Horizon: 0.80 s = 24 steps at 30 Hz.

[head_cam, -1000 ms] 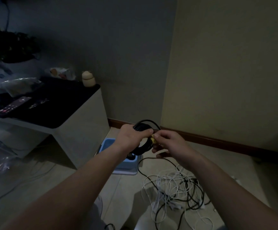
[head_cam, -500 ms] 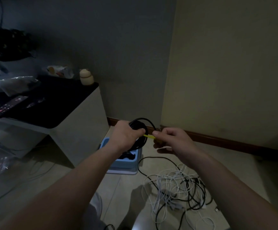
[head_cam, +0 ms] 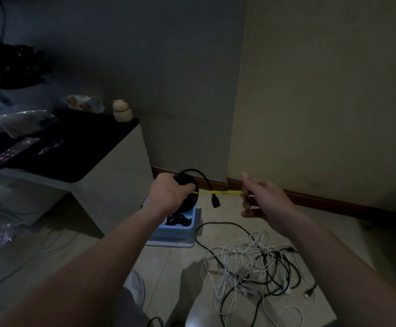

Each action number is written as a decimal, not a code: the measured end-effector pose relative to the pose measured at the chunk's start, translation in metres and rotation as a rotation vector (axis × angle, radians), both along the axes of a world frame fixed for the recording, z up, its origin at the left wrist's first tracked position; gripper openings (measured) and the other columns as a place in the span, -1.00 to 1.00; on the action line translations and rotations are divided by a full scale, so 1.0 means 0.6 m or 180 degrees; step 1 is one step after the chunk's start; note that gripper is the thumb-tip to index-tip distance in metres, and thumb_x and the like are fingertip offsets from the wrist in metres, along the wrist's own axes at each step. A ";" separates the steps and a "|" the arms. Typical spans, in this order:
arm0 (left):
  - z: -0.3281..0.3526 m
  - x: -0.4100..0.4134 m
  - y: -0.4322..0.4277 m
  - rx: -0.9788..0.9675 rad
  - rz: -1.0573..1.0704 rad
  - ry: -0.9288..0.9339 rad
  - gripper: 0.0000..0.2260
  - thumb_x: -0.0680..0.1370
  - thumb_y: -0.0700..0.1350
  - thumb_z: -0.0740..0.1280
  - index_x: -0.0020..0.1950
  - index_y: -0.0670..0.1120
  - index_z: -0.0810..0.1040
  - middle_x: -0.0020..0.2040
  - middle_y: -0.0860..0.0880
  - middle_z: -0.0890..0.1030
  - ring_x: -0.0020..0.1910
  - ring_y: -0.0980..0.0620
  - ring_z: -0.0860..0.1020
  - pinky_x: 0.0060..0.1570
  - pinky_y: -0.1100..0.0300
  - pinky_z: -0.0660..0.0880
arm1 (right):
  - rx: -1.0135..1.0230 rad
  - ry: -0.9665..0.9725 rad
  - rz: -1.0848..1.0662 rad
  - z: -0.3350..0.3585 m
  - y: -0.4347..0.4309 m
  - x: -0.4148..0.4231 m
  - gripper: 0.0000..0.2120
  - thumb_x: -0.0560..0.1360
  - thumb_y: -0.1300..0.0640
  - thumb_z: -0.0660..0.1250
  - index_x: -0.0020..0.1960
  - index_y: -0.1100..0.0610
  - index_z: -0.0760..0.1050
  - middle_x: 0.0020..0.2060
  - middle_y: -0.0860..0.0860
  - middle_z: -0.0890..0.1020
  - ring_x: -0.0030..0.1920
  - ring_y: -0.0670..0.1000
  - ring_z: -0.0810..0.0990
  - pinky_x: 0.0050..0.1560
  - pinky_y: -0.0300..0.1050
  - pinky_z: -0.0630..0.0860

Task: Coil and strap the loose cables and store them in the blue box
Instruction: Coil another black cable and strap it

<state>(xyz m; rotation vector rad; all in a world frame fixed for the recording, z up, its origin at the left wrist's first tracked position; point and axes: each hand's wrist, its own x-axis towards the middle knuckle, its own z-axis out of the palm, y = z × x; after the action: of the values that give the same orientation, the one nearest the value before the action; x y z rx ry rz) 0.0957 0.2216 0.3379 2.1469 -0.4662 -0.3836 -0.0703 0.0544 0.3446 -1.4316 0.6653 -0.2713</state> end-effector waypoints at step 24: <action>0.001 -0.053 -0.019 -0.0247 -0.0433 0.0202 -0.76 0.48 0.01 0.51 -0.13 -0.16 0.65 -0.22 -0.10 0.67 -0.27 0.03 0.64 -0.37 0.23 0.51 | 0.1035 -0.1356 0.0221 0.059 0.011 -0.012 -0.84 0.45 0.08 0.35 -0.15 0.06 0.71 -0.35 -0.04 0.59 -0.43 -0.11 0.55 -0.41 -0.21 0.54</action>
<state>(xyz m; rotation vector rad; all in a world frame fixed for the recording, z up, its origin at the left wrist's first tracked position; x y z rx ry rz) 0.0641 0.2099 0.3386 2.0280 -0.5834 -0.5005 -0.0776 0.0612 0.3801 -1.0382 0.2926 -0.3812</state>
